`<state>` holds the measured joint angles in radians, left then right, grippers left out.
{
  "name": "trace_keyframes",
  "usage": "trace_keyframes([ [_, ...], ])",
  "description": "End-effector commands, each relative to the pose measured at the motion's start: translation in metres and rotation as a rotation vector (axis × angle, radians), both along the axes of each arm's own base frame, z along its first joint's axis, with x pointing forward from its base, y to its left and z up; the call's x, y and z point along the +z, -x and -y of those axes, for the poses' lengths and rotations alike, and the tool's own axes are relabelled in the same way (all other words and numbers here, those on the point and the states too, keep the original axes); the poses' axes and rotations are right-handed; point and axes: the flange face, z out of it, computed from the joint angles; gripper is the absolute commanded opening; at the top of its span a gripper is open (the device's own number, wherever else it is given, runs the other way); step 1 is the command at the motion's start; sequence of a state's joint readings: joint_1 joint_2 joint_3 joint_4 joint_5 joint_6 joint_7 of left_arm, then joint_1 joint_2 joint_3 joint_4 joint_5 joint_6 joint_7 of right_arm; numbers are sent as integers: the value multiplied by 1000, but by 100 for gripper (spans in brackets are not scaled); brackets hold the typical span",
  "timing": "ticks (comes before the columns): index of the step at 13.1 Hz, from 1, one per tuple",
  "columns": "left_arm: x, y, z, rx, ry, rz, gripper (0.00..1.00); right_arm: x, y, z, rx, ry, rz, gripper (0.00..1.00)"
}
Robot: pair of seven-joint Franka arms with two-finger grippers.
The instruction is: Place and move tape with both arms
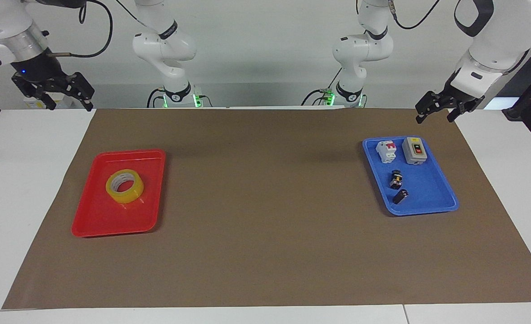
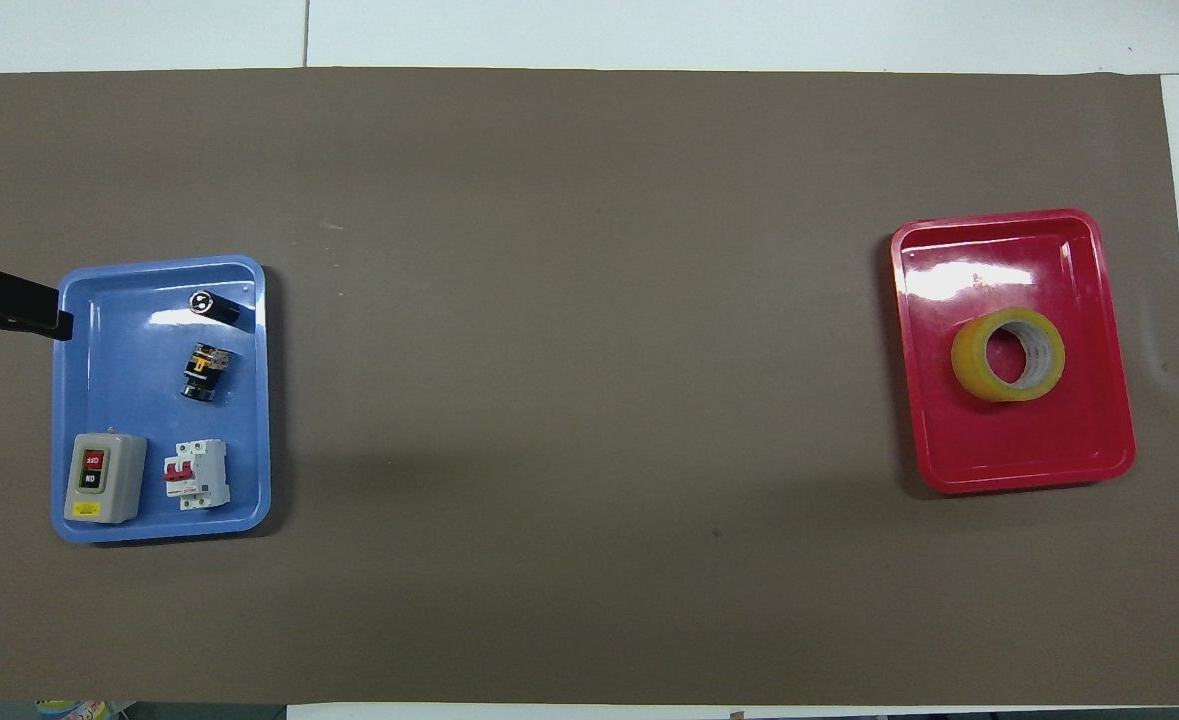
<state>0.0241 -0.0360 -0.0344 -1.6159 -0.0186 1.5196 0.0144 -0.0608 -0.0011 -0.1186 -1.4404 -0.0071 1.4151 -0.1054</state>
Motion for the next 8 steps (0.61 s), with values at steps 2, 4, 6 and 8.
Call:
trace_keyframes([
  [2,4,4,-2,-3,17,-5,100,-6,6,7,-14,7,1,100],
  [4,4,4,-2,-3,17,-5,100,-25,6,9,-15,7,4,100],
  [6,4,4,-2,-3,17,-7,100,-33,5,10,-18,6,-10,100],
  [8,4,4,-2,-5,17,-7,100,-45,6,11,-19,5,-11,100],
])
